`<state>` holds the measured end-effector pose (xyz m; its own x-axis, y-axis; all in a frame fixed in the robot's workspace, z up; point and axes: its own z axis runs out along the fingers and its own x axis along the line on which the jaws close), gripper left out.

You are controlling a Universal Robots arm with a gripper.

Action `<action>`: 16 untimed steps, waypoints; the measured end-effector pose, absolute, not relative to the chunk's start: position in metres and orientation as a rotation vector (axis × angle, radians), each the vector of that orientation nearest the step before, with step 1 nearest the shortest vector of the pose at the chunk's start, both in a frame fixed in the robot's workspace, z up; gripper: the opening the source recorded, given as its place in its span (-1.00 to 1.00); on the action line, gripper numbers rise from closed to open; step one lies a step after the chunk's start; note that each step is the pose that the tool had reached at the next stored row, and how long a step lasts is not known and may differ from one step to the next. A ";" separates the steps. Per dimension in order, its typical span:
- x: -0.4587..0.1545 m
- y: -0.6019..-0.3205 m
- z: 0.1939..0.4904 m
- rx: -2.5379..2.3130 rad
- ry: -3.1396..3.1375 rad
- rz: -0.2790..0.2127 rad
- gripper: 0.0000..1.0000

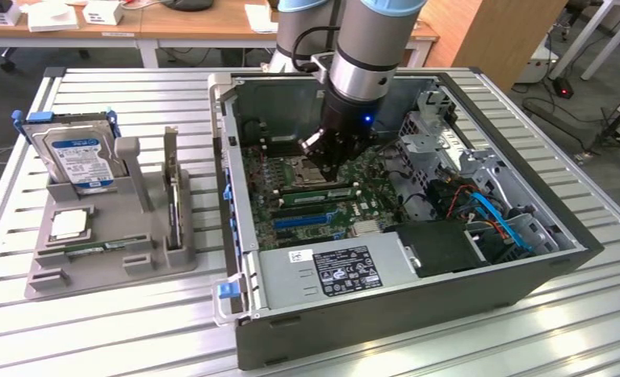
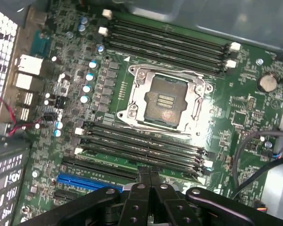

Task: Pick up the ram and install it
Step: 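Press down the ram until it locks into place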

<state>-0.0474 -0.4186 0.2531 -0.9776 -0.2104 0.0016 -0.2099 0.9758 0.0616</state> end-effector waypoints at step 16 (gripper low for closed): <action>-0.049 -0.420 0.253 0.254 -3.123 -0.096 -0.81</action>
